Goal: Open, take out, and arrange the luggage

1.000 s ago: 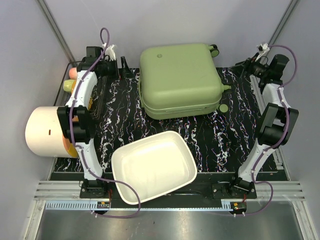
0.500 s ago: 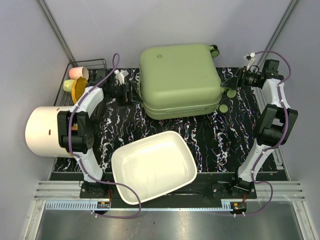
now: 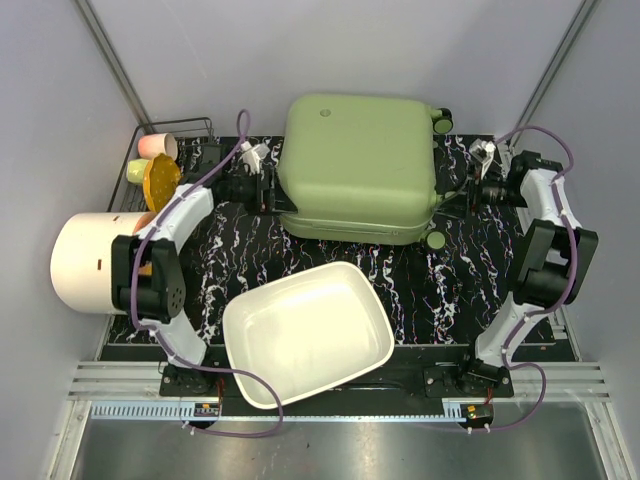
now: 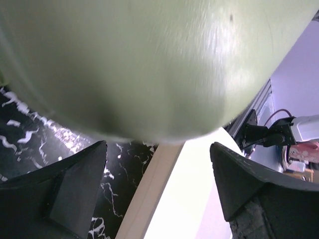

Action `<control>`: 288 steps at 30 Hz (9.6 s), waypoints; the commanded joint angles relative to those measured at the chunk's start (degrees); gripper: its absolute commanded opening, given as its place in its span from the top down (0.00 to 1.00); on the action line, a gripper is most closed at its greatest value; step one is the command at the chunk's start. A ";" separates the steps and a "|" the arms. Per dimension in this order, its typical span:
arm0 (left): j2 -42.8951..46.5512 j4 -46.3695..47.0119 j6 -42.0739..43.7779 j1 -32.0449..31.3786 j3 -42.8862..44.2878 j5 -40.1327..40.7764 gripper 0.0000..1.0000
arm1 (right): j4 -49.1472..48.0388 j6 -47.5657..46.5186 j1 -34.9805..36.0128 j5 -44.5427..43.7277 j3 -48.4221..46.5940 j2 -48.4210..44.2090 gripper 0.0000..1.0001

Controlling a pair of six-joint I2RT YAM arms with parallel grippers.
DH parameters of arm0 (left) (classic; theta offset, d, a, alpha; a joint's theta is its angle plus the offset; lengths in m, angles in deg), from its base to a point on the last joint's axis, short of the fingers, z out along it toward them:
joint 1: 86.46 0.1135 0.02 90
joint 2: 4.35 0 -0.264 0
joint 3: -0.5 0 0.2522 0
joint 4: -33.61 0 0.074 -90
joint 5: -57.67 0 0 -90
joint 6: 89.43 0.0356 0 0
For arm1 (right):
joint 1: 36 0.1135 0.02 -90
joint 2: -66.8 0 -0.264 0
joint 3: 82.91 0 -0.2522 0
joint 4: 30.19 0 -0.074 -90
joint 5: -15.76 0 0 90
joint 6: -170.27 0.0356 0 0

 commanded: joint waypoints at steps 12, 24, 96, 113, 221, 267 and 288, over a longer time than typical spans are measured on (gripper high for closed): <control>-24.73 5.98 0.76 -8.99 32.13 2.80 0.17 | -9.18 18.36 6.27 -4.83 21.19 -22.75 0.37; -23.87 3.51 3.04 -9.78 36.36 5.44 0.12 | -39.09 47.39 20.25 -18.35 24.72 -29.17 0.29; 1.63 -3.88 29.50 -10.66 21.32 -0.45 0.05 | -61.97 28.20 14.00 -21.62 31.21 -13.97 1.00; 2.51 -14.58 48.54 -16.00 21.41 0.07 0.07 | -69.48 24.53 10.23 -40.44 32.80 -14.67 1.00; 4.88 -19.96 96.91 -31.84 3.66 27.50 1.00 | -116.42 50.80 -4.72 -16.80 13.49 12.12 1.00; -5.04 4.91 14.83 6.39 18.60 2.71 0.12 | -17.73 -15.44 8.21 -6.25 -10.79 16.18 0.33; -10.67 6.93 15.35 6.39 23.70 2.09 0.15 | -12.25 -21.80 11.11 -8.71 -14.31 17.33 1.00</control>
